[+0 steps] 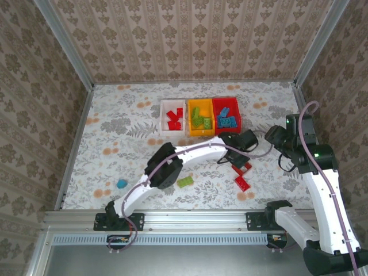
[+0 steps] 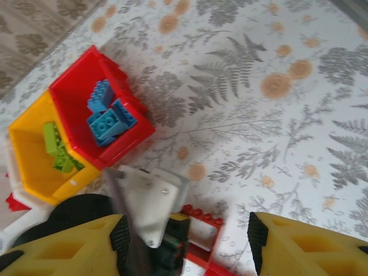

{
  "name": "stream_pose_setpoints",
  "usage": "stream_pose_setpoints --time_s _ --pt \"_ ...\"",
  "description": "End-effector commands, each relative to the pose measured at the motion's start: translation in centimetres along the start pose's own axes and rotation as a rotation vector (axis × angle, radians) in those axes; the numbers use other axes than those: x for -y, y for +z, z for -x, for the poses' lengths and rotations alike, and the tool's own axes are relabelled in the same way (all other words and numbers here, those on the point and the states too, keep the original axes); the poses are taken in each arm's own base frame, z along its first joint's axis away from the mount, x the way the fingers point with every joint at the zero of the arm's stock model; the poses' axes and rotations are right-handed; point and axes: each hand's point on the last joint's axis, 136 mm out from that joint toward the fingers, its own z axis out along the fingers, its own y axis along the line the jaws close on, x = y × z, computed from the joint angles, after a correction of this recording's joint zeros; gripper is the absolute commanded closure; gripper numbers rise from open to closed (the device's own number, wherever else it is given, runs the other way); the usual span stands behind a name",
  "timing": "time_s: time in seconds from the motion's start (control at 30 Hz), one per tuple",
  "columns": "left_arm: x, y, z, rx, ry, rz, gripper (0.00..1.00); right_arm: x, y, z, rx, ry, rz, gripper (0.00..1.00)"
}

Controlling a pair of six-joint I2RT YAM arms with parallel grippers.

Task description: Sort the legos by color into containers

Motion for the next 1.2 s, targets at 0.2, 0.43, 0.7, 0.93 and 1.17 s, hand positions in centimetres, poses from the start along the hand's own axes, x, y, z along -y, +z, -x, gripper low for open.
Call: stream_pose_setpoints --time_s 0.2,0.43,0.7,0.93,1.17 --pt "-17.5 -16.0 -0.1 0.213 -0.471 0.193 1.00 -9.9 2.1 -2.8 -0.098 -0.241 0.342 0.41" --pt "-28.5 -19.1 -3.4 0.193 -0.679 0.337 1.00 -21.1 2.6 -10.2 -0.231 -0.433 0.708 0.37" --pt "-35.8 -17.3 -1.8 0.171 -0.768 0.436 1.00 -25.9 4.2 -12.8 -0.324 -0.479 0.787 0.35" --pt "-38.2 -13.3 -2.5 0.089 -0.795 0.459 1.00 -26.7 5.6 -13.4 -0.362 -0.487 0.764 0.34" --pt "-38.4 -10.9 -3.4 0.043 -0.803 0.436 1.00 -26.4 6.3 -13.8 -0.381 -0.483 0.739 0.34"
